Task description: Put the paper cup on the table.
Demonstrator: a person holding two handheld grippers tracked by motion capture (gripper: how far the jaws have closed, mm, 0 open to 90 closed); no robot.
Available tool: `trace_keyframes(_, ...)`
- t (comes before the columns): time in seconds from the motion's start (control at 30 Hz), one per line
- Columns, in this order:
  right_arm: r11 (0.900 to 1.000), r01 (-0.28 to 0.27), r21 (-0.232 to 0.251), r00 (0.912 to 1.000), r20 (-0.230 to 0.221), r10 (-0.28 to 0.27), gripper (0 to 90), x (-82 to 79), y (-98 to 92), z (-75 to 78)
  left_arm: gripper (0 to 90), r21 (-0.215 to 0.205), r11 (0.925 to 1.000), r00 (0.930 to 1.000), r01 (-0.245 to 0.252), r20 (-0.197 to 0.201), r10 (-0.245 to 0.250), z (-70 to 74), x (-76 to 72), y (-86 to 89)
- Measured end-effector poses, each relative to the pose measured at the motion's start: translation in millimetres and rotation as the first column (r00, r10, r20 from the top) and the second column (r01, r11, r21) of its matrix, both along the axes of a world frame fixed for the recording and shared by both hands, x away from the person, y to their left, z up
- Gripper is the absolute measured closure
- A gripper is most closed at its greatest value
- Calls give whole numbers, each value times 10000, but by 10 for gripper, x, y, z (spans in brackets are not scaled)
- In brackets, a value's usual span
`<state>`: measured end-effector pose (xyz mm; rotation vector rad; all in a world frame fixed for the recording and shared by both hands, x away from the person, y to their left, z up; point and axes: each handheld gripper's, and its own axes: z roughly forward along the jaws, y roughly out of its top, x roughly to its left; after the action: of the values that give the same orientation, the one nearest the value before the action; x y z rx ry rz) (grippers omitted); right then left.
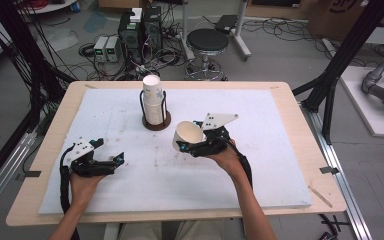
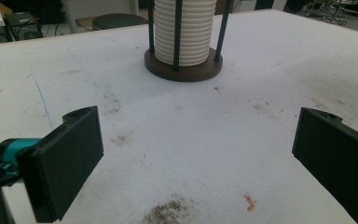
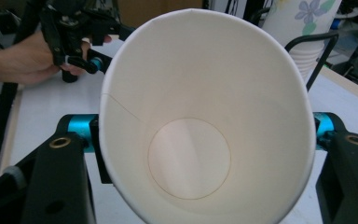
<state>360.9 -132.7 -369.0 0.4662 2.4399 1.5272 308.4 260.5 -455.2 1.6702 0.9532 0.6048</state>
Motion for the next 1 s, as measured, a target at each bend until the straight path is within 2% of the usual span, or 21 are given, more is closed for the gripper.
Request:
trace_keyframes(0.2, 9978, 197, -632, 9998, -4, -197, 323, 29, 75, -54, 18, -38, 10000, 10000, 6, 3, -6, -1, 4, 4)
trace_keyframes(0.57, 9908, 342, -1311, 9984, -392, -397, 323, 154, 190, -193, 18, 3, 10000, 10000, 9, -72, -9, 0, 9, 0)
trace_keyframes(0.73, 9799, 428, -1951, 9959, -705, -576, 323, 205, 264, -283, 18, 7, 10000, 10000, 27, -61, -27, 0, 8, -1)
trace_keyframes(1.0, 9716, 357, -2341, 9941, -916, -586, 324, 252, 378, -371, 18, -5, 10000, 10000, 37, -60, -37, 0, 8, 3)
